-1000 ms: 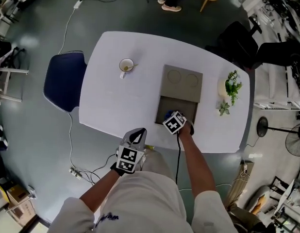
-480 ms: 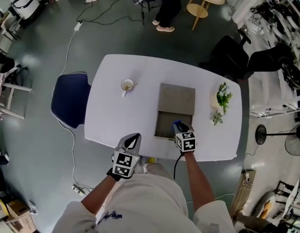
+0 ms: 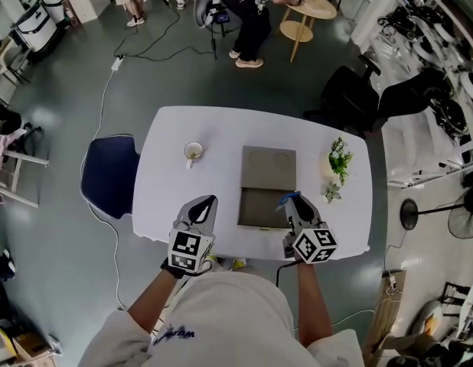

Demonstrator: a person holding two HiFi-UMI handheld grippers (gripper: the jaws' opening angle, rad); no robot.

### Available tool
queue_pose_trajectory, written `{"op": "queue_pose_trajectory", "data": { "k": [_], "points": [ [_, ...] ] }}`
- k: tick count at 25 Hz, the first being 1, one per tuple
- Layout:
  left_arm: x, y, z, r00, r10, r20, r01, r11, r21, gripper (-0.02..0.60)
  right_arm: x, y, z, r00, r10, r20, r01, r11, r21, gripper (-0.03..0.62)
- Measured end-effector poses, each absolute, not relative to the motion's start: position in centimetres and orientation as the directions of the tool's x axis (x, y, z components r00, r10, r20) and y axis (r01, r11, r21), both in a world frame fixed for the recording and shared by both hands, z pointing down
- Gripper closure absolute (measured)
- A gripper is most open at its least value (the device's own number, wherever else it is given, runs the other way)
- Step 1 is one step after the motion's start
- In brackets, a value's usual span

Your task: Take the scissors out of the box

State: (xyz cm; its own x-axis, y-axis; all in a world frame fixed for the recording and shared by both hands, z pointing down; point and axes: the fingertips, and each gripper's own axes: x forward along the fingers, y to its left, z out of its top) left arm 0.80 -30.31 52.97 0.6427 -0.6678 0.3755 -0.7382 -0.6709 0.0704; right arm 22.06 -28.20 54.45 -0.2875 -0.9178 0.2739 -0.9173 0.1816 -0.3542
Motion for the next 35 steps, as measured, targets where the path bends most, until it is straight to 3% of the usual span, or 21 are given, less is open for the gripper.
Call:
{"op": "queue_pose_trajectory", "data": {
  "k": [6, 12, 17, 35],
  "points": [
    [1.5, -32.1, 47.3, 0.665, -0.698, 0.267, -0.732, -0.68, 0.047, 0.58, 22.2, -27.5, 44.2, -0.295, -0.954, 0.061, -0.91, 0.261, -0.322, 0.519],
    [2.2, -33.5, 44.4, 0.682, -0.701, 0.208, -0.722, -0.691, 0.039, 0.58, 22.6, -27.4, 37.8, -0.297, -0.953, -0.062, -0.923, 0.303, -0.236, 0.519],
    [3.2, -33.3, 43.6, 0.712, -0.679, 0.182, -0.695, -0.718, 0.04, 0.578, 22.7, -26.9, 36.1, -0.286, -0.954, -0.093, -0.943, 0.297, -0.147, 0.517],
    [3.0, -33.3, 43.2, 0.717, -0.675, 0.172, -0.689, -0.724, 0.034, 0.578, 22.9, -26.6, 35.0, -0.28, -0.953, -0.115, -0.946, 0.294, -0.137, 0.516]
  ]
}}
